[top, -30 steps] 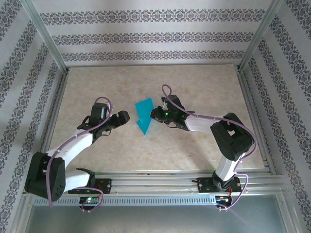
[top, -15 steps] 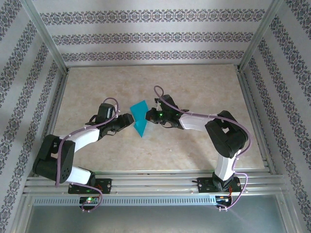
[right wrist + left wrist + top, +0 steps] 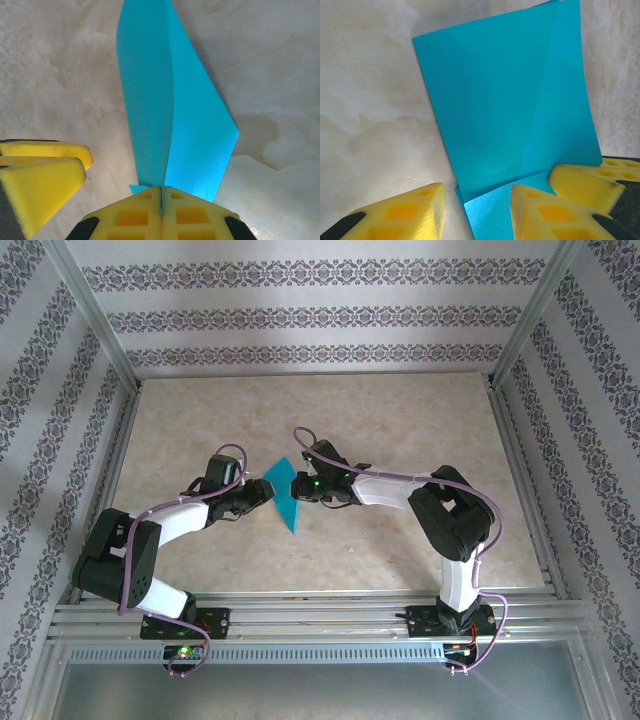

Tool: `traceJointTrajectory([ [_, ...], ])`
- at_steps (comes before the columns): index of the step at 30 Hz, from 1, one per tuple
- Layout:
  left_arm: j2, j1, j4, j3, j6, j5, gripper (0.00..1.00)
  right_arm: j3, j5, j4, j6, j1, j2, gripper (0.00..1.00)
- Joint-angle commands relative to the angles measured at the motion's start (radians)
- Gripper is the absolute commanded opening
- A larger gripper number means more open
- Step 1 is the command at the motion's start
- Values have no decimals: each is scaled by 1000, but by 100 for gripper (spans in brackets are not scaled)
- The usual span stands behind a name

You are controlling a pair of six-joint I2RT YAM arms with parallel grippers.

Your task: Fold a paper plane with a square sheet of paper (pick it up from the middle)

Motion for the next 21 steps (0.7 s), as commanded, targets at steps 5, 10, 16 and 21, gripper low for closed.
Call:
traceJointTrajectory([
  [5, 47, -55, 35, 36, -23, 15, 28, 11, 59, -31, 29, 11, 25, 7],
  [10, 96, -99, 98, 48, -60, 39, 23, -11, 110, -37, 88, 17, 11, 7],
  [16, 153, -145, 153, 67, -98, 39, 18, -60, 181, -53, 175, 21, -18, 8],
  [21, 169, -163, 135, 84, -99, 15, 16, -107, 230, -57, 233, 25, -55, 8],
])
